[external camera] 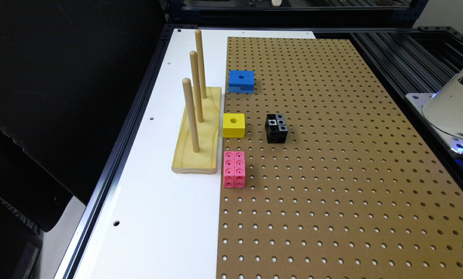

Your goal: Pick up blue block.

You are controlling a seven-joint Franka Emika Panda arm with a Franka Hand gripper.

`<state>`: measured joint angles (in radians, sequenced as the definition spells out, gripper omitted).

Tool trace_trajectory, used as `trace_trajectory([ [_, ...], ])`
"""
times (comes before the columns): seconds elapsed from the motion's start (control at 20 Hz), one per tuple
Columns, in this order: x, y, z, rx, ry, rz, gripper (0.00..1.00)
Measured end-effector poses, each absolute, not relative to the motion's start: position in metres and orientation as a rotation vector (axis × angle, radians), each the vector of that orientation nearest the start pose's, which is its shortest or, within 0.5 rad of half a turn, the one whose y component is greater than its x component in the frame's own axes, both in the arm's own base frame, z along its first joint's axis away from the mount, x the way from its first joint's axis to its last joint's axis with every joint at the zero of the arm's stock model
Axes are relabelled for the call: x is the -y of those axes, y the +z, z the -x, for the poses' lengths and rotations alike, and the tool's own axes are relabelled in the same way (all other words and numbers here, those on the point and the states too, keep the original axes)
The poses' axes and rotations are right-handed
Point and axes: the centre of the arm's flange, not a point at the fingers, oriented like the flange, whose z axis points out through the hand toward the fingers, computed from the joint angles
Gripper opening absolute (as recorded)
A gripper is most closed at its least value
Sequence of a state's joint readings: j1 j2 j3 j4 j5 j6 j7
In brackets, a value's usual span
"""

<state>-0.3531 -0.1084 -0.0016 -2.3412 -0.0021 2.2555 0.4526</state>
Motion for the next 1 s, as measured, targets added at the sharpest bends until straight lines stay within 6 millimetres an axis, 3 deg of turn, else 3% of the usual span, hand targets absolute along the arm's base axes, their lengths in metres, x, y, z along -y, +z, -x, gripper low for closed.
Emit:
trace_trajectory([
  [0.35, 0.173, 0.342, -0.467, -1.231, -0.008, 2.891, 1.00],
  [0.8, 0.169, 0.339, -0.470, -1.217, -0.010, 2.897, 1.00],
  [1.0, 0.166, 0.326, -0.473, -1.207, -0.001, 2.902, 1.00],
])
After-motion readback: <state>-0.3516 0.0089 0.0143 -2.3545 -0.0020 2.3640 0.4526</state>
